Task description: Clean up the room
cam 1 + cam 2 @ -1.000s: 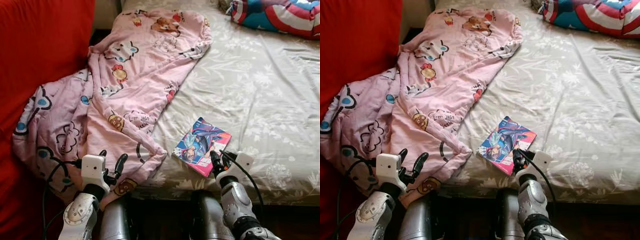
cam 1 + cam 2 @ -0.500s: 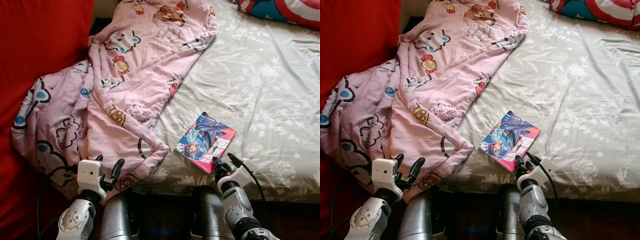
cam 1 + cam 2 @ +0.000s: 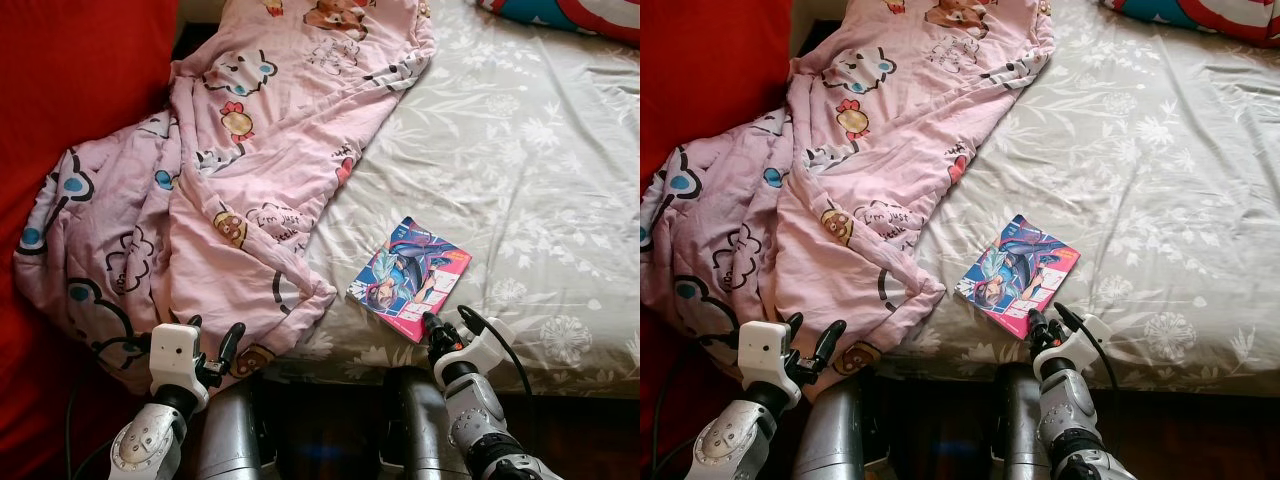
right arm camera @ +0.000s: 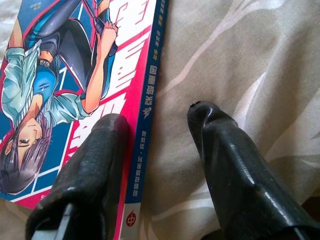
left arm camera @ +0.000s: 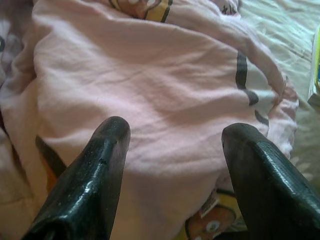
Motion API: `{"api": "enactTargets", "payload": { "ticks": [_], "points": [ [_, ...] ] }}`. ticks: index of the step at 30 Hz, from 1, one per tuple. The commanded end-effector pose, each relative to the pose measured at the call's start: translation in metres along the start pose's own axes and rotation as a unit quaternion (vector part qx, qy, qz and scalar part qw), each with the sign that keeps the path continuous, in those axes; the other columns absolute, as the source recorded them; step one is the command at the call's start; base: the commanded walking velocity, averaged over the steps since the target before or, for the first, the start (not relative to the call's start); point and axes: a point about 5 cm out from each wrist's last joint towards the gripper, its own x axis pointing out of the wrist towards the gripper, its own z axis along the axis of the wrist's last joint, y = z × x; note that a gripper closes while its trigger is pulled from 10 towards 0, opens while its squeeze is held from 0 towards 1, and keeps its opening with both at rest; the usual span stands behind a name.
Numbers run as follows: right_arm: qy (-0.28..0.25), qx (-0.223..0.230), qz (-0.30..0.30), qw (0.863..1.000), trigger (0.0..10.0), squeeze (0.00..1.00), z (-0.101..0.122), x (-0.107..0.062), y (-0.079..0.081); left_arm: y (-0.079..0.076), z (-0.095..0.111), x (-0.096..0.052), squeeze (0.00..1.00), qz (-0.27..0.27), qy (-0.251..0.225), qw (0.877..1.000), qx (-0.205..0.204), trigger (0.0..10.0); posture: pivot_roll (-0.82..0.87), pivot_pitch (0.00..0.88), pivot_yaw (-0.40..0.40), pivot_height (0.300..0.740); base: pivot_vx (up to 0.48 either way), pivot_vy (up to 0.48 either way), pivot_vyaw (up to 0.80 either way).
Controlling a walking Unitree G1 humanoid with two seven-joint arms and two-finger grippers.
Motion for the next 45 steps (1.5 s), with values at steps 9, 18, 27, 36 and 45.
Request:
{"api": "enactTargets", "payload": {
  "ticks": [9, 18, 27, 36, 45],
  "points": [
    [-0.047, -0.030, -0.006, 0.998, 10.0, 0.00, -0.009, -0.018, -0.013, 0.001, -0.003, 0.002, 0.00, 0.004, 0.009, 1.000, 0.003, 10.0, 0.08, 0.249, -0.010, 0.562, 0.000, 0.000, 0.00],
    [-0.062, -0.031, 0.009, 0.998, 10.0, 0.00, -0.009, -0.020, -0.011, 0.001, -0.003, 0.004, 0.00, 0.003, 0.007, 1.000, 0.001, 10.0, 0.08, 0.240, -0.011, 0.562, 0.000, 0.000, 0.00],
    [-0.086, -0.053, 0.074, 0.992, 10.0, 0.00, 0.003, -0.010, 0.016, 0.002, -0.004, 0.004, 0.00, 0.004, 0.008, 1.000, 0.003, 10.0, 0.08, 0.237, -0.008, 0.562, 0.000, 0.000, 0.00],
    [-0.060, -0.057, 0.061, 0.995, 10.0, 0.00, 0.000, -0.006, 0.015, 0.003, -0.005, 0.004, 0.00, 0.004, 0.011, 1.000, 0.006, 10.0, 0.09, 0.242, -0.007, 0.562, 0.000, 0.000, 0.00],
    [-0.037, -0.036, 0.043, 0.998, 10.0, 0.00, -0.006, -0.005, 0.012, 0.005, -0.006, 0.002, 0.00, 0.008, 0.014, 1.000, 0.008, 10.0, 0.10, 0.247, -0.008, 0.562, 0.000, 0.000, 0.00]
  ]
}}
